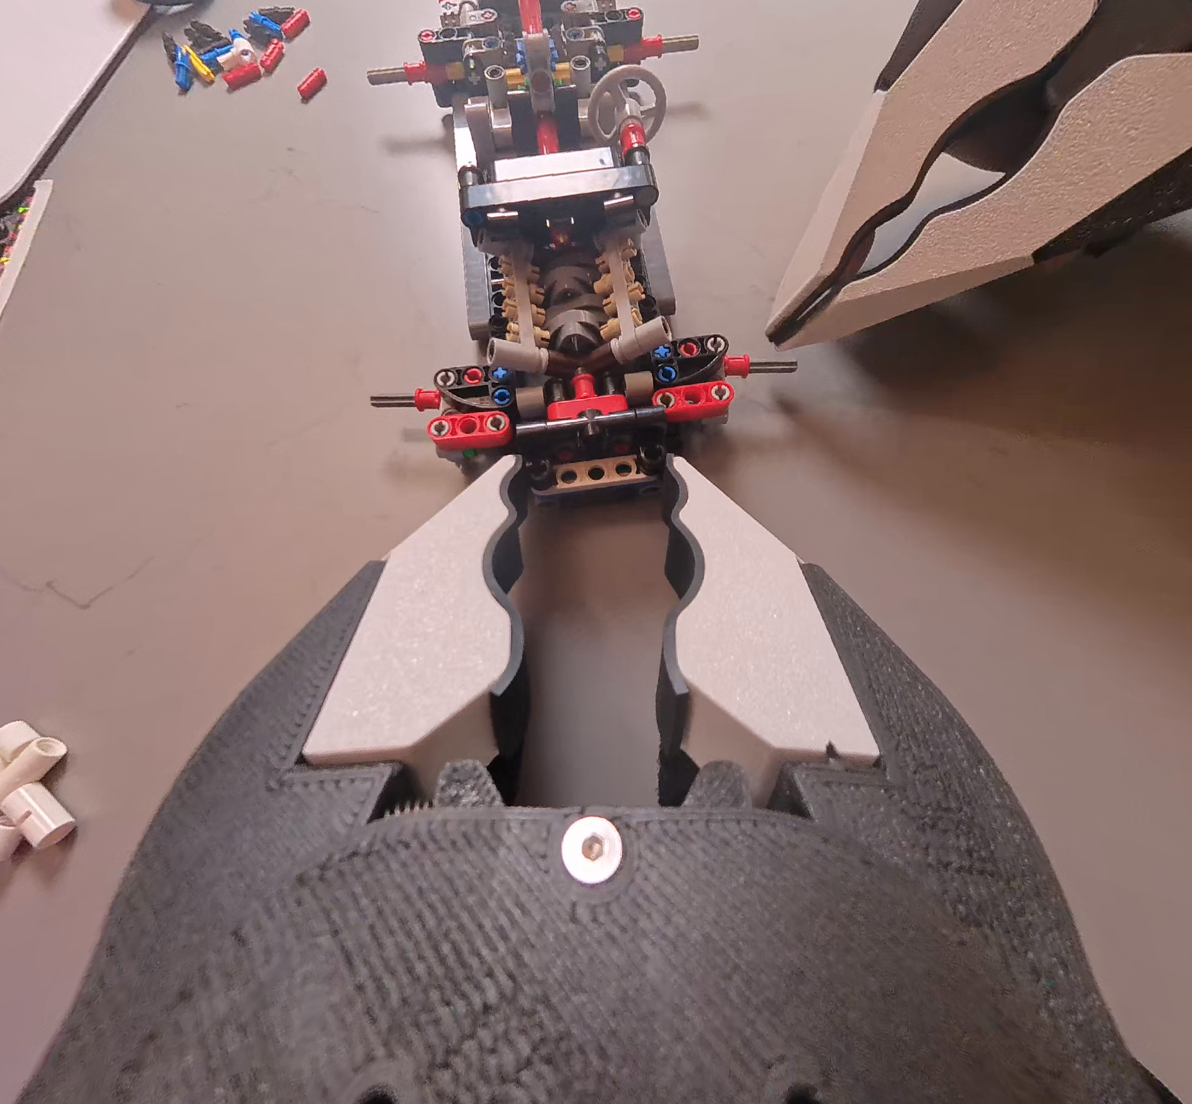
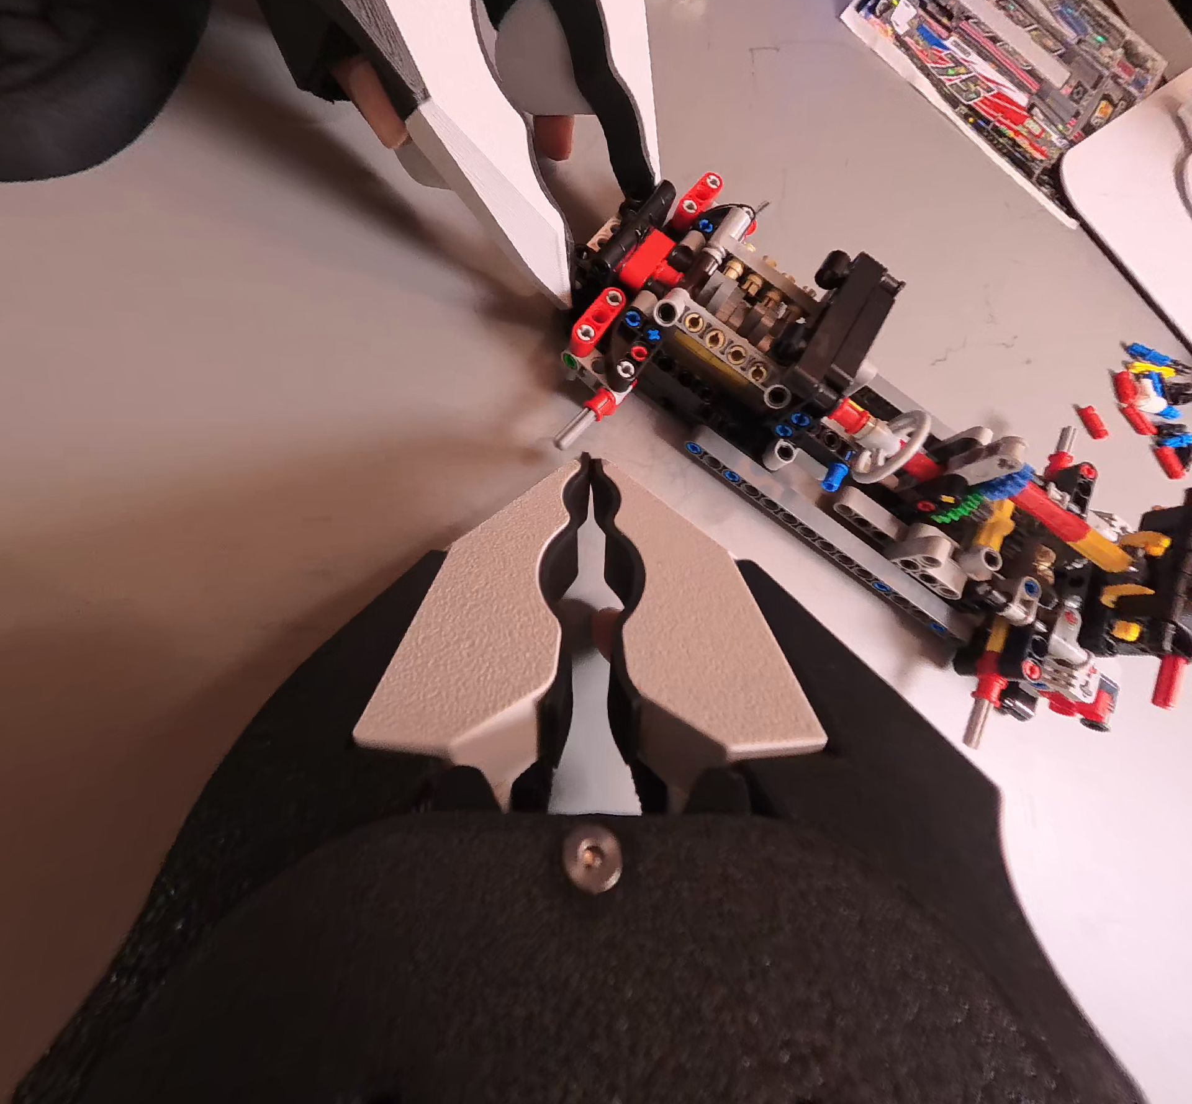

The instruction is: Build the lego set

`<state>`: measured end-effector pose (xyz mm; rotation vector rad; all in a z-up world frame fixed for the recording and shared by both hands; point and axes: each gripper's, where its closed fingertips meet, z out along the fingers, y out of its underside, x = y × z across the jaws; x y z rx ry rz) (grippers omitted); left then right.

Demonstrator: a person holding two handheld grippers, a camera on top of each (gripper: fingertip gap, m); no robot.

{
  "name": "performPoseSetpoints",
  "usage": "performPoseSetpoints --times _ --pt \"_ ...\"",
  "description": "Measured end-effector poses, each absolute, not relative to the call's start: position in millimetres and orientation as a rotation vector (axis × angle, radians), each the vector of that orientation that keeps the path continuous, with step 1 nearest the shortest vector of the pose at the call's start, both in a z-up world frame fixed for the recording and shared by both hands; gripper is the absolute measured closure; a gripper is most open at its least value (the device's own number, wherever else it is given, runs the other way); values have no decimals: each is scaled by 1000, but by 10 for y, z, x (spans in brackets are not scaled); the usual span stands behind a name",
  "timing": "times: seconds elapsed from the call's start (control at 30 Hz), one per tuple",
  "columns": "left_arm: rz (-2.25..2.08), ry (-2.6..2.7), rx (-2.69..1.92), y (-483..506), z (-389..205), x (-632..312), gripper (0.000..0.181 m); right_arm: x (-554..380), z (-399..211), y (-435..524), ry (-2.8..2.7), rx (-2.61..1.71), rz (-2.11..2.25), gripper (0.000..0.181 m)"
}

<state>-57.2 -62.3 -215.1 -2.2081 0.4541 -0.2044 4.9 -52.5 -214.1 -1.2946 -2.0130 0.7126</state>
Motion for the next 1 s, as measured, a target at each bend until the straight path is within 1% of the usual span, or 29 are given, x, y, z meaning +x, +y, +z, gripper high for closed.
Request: performPoseSetpoints --times 0.1,0.2,0.23,0.33,0.43,0.57,1.0 --pt "-205 454 -2208 -623 -2151 -572 141 52 -2120 -559 -2015 -1290 726 179" --pt "-206 454 -2208 -623 -2152 -571 141 66 -2162 -592 -2040 -1319 739 163" --pt "-205 454 -2207 -622 -2152 -571 141 54 -2158 -599 -2031 -1327 748 160" --pt "-206 454 -2207 -622 -2153 -571 141 20 -2155 -596 -2009 -1328 739 162" --pt "-207 453 -2207 -622 -2152 -570 142 14 -2146 -590 -1998 -1322 740 171" --pt "-209 451 -2207 -621 -2153 -570 141 28 -2147 -600 -2008 -1309 740 177" --pt "-208 456 -2204 -624 -2151 -572 141 46 -2150 -572 -2010 -1311 737 178"
